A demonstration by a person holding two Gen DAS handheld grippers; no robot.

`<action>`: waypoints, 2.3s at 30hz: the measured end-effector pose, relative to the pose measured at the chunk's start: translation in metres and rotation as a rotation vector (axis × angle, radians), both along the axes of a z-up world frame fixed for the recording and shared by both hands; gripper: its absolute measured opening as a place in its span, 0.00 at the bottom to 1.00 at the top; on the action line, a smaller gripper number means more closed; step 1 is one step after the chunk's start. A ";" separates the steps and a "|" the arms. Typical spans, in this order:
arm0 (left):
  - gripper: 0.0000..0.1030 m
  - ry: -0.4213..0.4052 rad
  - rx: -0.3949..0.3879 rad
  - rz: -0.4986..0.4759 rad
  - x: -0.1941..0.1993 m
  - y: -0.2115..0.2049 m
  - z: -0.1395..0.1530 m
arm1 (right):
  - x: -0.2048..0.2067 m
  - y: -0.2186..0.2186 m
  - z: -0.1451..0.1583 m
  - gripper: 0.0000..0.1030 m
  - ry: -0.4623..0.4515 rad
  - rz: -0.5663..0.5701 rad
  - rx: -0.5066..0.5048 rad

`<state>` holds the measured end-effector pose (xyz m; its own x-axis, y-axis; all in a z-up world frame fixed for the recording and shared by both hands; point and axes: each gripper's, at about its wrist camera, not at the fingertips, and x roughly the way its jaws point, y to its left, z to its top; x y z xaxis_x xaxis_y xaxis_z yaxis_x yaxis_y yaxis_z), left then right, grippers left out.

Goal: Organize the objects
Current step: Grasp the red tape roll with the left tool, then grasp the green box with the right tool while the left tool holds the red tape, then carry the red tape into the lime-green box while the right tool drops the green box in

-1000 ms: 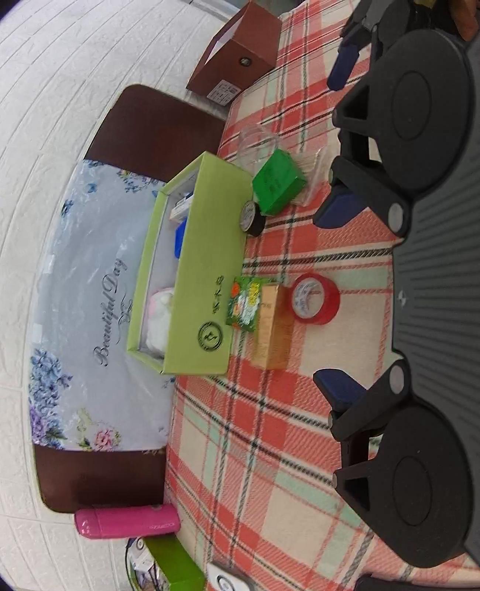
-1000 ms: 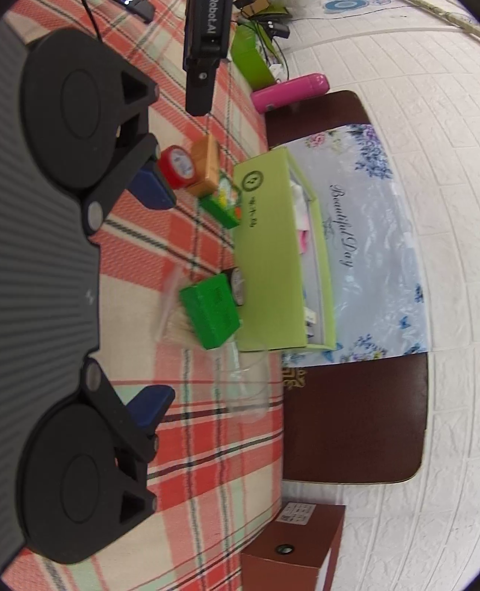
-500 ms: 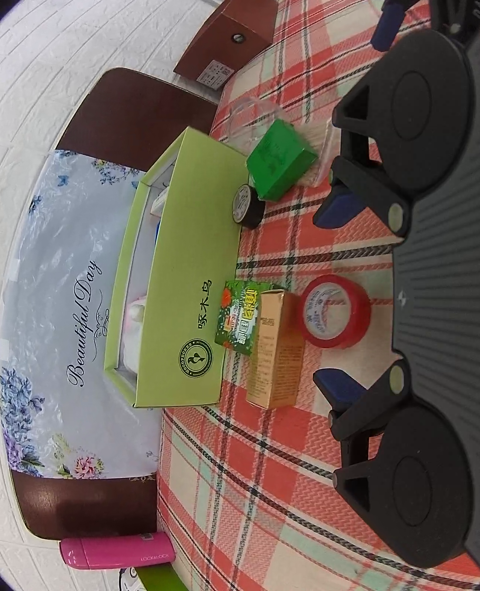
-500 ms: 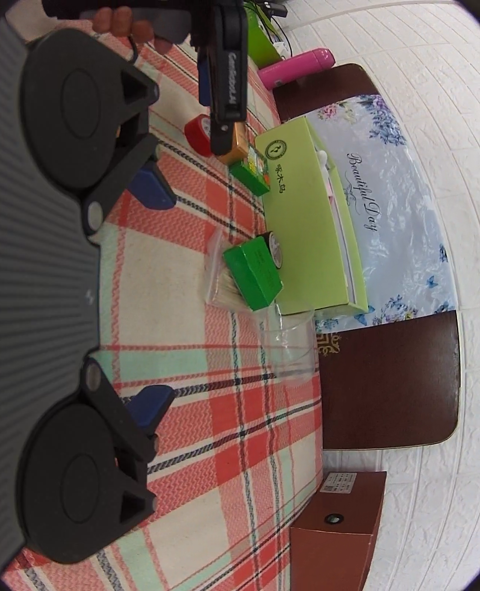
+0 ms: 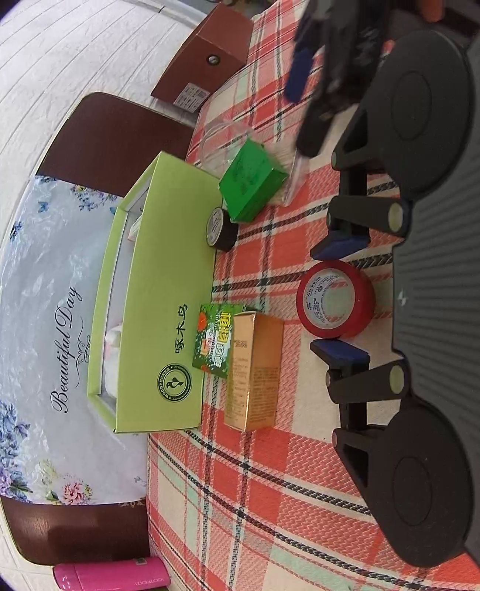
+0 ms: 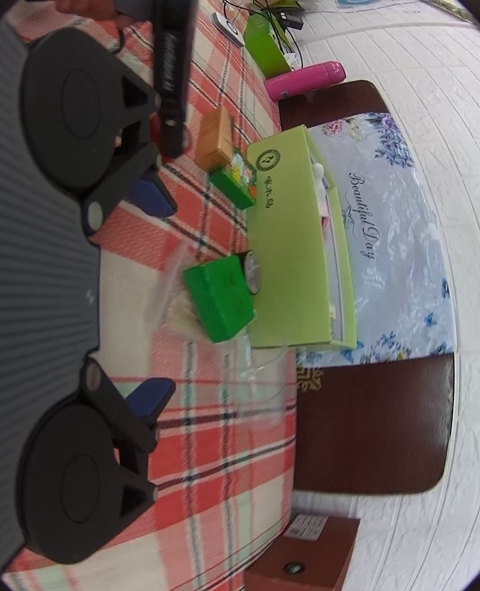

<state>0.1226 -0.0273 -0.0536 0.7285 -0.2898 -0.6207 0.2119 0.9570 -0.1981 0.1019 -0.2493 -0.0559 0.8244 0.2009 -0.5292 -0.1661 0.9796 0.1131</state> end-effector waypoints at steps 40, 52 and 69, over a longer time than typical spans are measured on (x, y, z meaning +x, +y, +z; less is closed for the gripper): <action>0.53 0.033 0.041 -0.005 -0.001 -0.008 -0.004 | -0.045 0.020 -0.012 0.64 0.108 0.076 -0.049; 0.48 0.041 -0.004 -0.052 -0.005 -0.004 0.002 | -0.042 0.022 -0.014 0.59 0.105 0.075 -0.062; 0.48 -0.174 -0.057 -0.133 0.006 -0.007 0.095 | -0.001 0.022 0.057 0.59 -0.135 0.088 -0.109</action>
<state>0.1282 -0.0346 0.0412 0.7763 -0.4213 -0.4689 0.3711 0.9067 -0.2003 0.1010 -0.2276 0.0016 0.8710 0.2229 -0.4378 -0.2580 0.9659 -0.0215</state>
